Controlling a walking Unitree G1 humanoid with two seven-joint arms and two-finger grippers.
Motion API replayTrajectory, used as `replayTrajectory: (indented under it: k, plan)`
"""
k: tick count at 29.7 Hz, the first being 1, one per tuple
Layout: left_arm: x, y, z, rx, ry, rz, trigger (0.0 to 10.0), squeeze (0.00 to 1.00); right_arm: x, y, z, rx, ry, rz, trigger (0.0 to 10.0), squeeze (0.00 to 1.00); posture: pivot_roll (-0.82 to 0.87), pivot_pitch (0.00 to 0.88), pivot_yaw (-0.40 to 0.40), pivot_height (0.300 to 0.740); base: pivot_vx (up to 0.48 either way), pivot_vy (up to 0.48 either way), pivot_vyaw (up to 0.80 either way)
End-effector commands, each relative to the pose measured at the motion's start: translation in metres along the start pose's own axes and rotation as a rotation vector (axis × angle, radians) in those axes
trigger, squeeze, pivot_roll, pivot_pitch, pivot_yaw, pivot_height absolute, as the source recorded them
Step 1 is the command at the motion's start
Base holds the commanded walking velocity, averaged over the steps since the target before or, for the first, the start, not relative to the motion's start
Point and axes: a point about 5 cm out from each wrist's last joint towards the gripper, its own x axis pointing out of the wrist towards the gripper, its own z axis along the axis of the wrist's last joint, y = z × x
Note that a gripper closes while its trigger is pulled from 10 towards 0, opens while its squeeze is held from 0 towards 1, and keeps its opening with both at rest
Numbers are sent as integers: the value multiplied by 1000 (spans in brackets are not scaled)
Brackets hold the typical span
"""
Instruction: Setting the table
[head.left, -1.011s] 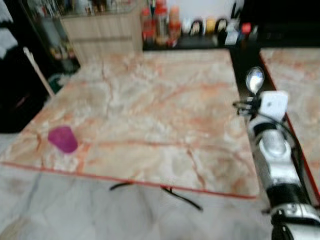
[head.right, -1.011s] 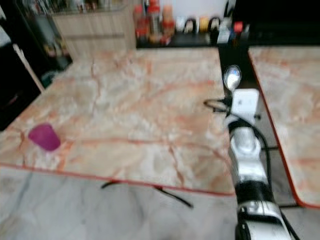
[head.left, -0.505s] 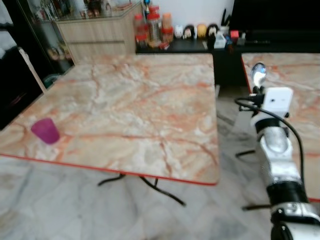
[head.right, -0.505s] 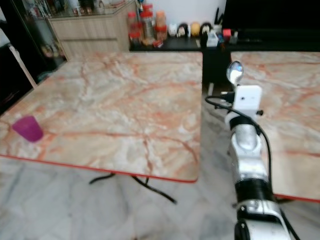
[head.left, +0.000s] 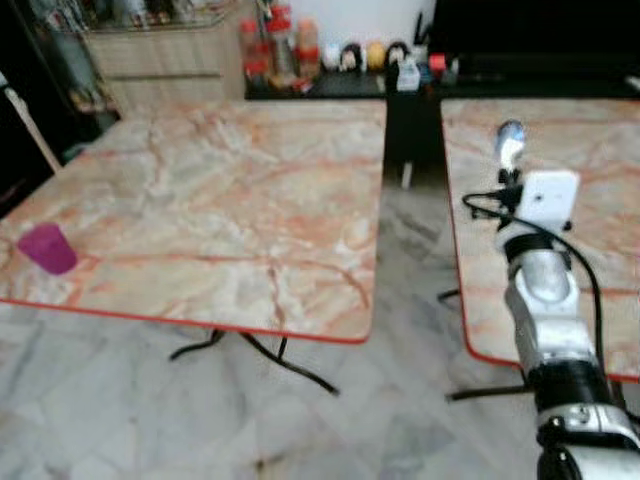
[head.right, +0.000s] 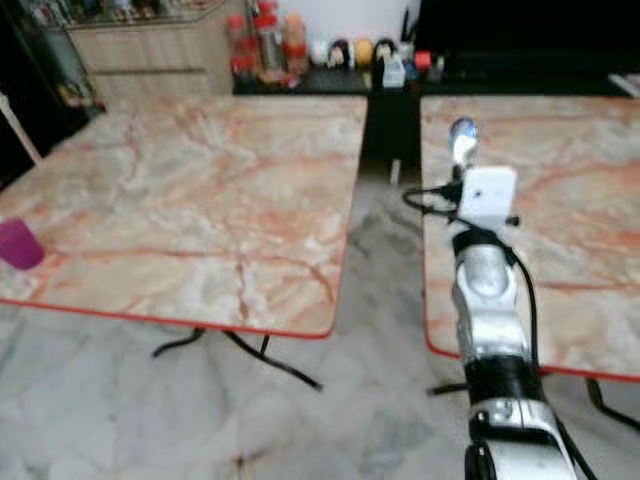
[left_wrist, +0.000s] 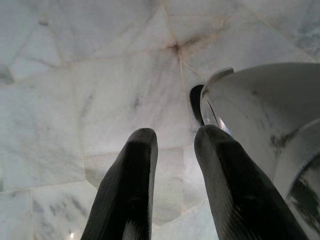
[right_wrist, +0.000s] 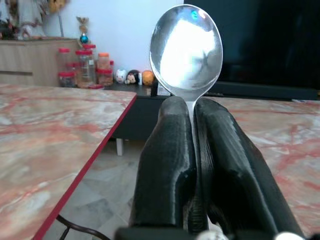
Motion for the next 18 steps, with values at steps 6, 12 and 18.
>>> replayTrajectory:
  k: [6, 12, 18]
  plan:
    - [-1, -4, -5, -12, 17, -8, 10000, 0, 7, -2, 10, -15, -13, 15, 10000, 0, -144, 10, 42, 736, 0, -273, 0]
    - [-1, -6, -6, -15, 20, -11, 10000, 0, 9, -2, 12, -22, -14, 21, 10000, 0, -152, 0, 34, 736, 0, -270, 0]
    - [-1, -8, -6, -16, 22, -15, 10000, 0, 10, -3, 13, -31, -14, 27, 10000, 0, -157, 0, 29, 736, 0, -87, 0]
